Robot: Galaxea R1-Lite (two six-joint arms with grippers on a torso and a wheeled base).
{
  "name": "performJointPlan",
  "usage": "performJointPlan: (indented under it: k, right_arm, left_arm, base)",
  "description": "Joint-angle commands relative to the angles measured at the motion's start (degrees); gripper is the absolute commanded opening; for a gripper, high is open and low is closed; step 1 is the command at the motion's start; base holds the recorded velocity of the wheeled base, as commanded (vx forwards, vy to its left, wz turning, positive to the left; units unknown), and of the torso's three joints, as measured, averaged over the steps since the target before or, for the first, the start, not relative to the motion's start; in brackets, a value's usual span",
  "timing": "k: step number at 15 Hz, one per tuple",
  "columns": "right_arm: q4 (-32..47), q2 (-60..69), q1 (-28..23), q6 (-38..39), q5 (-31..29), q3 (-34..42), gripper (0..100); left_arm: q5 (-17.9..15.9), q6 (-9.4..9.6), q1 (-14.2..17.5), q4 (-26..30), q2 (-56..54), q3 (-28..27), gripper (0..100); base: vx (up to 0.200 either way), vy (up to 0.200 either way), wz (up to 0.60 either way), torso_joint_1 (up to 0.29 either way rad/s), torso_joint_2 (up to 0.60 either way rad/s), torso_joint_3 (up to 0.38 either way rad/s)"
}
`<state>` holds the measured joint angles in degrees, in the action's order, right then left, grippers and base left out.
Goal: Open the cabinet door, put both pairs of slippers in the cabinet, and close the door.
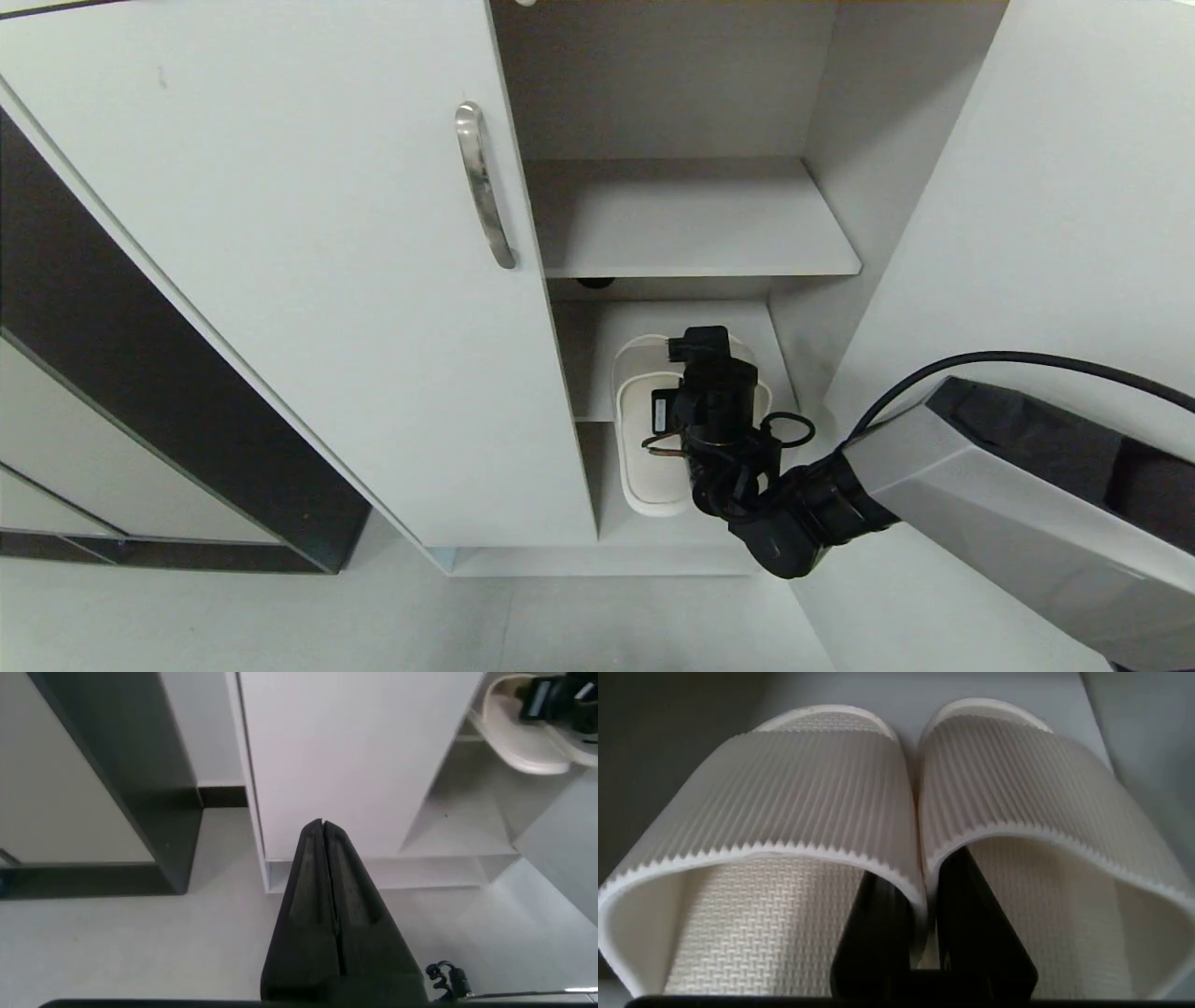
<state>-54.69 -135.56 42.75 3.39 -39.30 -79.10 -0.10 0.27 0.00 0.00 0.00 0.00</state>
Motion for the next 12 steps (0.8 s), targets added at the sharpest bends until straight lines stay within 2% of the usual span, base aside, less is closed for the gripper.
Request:
performJointPlan:
  k: [1,8,12]
  right_arm:
    - [0.5,-3.2,0.1,-0.1,0.3,-3.2,0]
    - [13.2,-10.5,-4.0,0.0,1.5,-23.1,0]
    - [17.2,-13.3,-5.9,0.0,1.5,-30.8,0]
  left_arm:
    - [0.0,0.00,0.0,0.0,0.1,0.0,0]
    - [0.1,-0.18,0.0,0.0,0.1,0.0,0]
    - [0.3,-0.27,0.0,0.0,0.1,0.0,0]
  base:
    - [0.000,0.000,0.00,0.000,0.00,0.000]
    - [0.000,0.000,0.00,0.000,0.00,0.000]
    - [0.000,0.000,0.00,0.000,0.00,0.000]
